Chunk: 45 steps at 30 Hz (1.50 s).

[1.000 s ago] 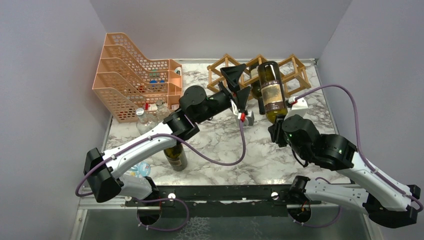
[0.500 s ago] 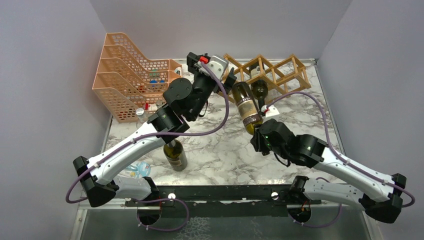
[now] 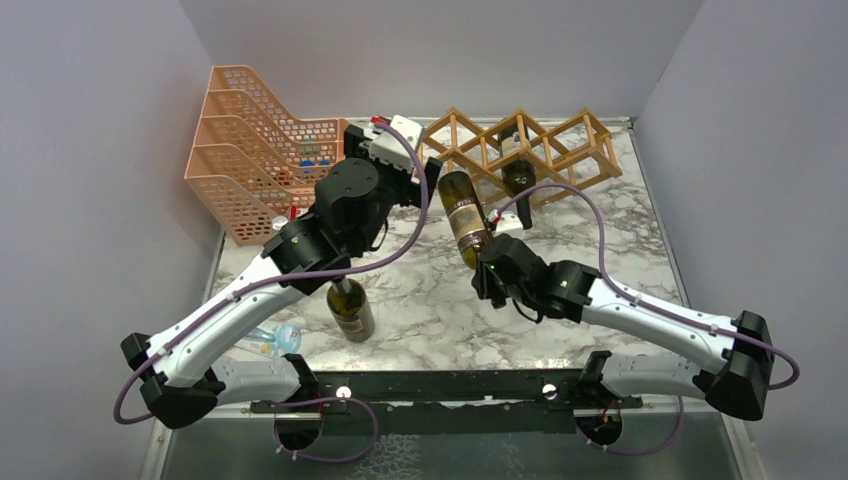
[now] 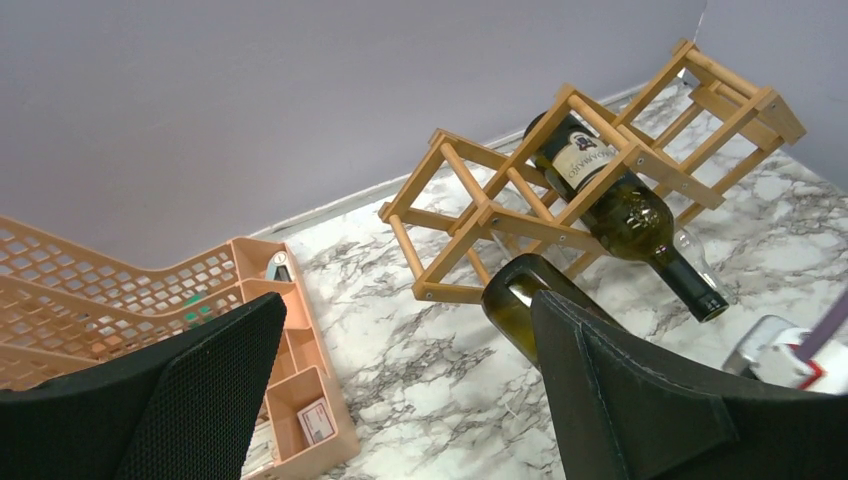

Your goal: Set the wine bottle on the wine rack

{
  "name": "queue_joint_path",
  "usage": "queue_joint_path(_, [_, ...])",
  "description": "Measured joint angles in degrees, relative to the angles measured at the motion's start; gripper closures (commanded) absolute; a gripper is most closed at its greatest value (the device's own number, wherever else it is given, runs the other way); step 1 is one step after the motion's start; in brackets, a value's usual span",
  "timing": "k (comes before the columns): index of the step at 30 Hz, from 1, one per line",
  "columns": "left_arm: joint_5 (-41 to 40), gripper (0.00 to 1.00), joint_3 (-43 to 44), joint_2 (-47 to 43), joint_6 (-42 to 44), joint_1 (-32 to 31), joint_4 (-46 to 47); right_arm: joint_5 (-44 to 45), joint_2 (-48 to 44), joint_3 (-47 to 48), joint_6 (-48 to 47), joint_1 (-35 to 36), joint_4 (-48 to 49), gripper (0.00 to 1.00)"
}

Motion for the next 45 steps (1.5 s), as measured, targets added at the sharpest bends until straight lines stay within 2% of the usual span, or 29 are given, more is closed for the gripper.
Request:
queue_joint_path(8, [-1.0, 0.01, -2.7, -5.4, -1.4, 0.0, -0.8, 1.7, 7.9, 1.4, 2.7, 0.0, 1.6, 0.99])
queue_joint_path(24, [-1.2, 0.01, -4.9, -5.4, -1.4, 0.1, -1.0, 2.5, 15.1, 7.2, 5.0, -3.8, 4.0, 0.99])
queue_joint_path(41, [-1.1, 0.01, -7.0, -7.5, -1.6, 0.1, -0.6, -3.2, 26.3, 18.0, 4.6, -12.0, 6.6, 0.99])
queue_joint_path(45, [-1.0, 0.01, -7.3, -8.0, -1.6, 0.1, -0.5, -4.6, 29.0, 20.9, 4.2, -14.0, 7.4, 0.94])
